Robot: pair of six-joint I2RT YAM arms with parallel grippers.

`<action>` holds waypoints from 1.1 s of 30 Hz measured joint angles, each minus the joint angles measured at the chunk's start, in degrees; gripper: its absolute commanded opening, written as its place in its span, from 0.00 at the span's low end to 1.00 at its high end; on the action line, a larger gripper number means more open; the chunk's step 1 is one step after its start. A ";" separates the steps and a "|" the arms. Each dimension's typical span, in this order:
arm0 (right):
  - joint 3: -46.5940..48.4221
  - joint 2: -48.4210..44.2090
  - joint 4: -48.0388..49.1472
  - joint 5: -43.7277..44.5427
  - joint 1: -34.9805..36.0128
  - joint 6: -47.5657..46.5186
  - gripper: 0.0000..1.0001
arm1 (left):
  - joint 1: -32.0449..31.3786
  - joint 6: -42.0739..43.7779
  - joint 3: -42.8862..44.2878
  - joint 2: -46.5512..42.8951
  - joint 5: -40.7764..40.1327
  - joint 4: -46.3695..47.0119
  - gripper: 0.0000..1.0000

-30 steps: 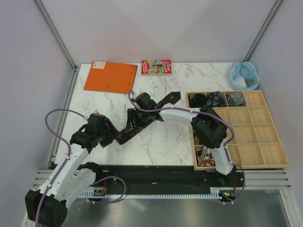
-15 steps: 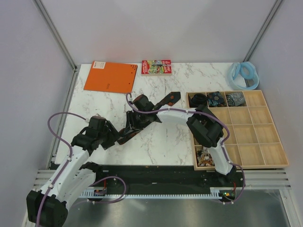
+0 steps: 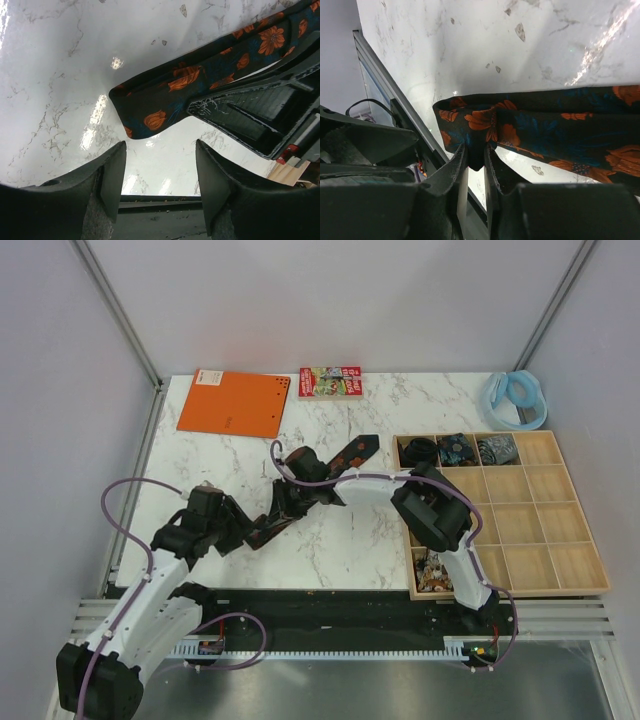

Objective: Roll the ties
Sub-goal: Roll the tie at the center of the board.

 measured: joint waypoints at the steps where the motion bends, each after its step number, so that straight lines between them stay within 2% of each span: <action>1: -0.83 0.00 0.66 -0.17 0.00 0.35 0.19 | 0.00 -0.02 0.00 -0.11 0.00 0.09 0.63; 7: -4.87 0.00 5.55 -1.11 -0.42 2.27 0.14 | 0.00 -0.98 -0.92 -1.77 -0.07 0.92 0.63; 17: -9.84 0.00 13.38 -2.60 -1.49 5.66 0.09 | 0.00 -6.75 -7.21 -7.23 -0.13 1.16 0.61; 25: -10.75 0.00 15.12 -2.82 -1.53 6.08 0.02 | 0.00 -7.91 -10.62 -6.36 -0.13 4.74 0.59; 33: -11.06 0.00 15.65 -2.99 -1.79 6.08 0.01 | -0.02 -8.00 -12.22 -4.17 -0.39 8.28 0.57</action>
